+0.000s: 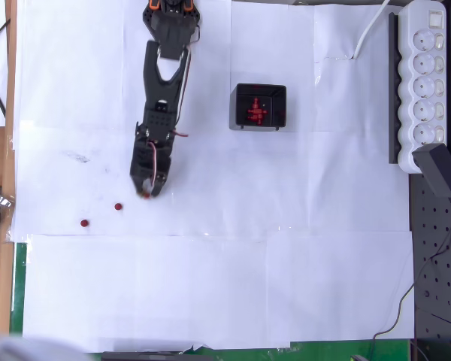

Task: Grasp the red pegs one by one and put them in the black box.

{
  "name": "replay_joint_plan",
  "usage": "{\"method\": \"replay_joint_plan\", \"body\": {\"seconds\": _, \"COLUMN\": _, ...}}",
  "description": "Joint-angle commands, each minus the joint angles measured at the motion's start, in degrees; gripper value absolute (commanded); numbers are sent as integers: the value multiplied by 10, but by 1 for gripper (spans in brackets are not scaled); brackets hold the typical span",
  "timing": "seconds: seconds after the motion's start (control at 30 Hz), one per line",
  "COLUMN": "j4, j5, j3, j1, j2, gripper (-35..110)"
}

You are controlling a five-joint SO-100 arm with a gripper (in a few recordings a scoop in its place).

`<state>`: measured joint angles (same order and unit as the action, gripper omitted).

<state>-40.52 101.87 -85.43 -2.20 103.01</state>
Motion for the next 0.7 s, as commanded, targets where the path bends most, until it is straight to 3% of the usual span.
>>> {"method": "replay_joint_plan", "body": {"seconds": 0.0, "j4": -310, "j5": 58, "j3": -105, "j1": 75, "j2": -171, "gripper": 0}}
{"method": "replay_joint_plan", "body": {"seconds": 0.2, "j4": -536, "j5": 184, "j3": -280, "j1": 243, "j2": -216, "gripper": 0}}
{"method": "replay_joint_plan", "body": {"seconds": 0.33, "j4": -599, "j5": 259, "j3": -330, "j1": 378, "j2": -216, "gripper": 0}}
{"method": "replay_joint_plan", "body": {"seconds": 0.43, "j4": -586, "j5": 296, "j3": -315, "j1": 440, "j2": -214, "gripper": 0}}
{"method": "replay_joint_plan", "body": {"seconds": 0.67, "j4": -464, "j5": 331, "j3": -169, "j1": 476, "j2": -178, "gripper": 0}}
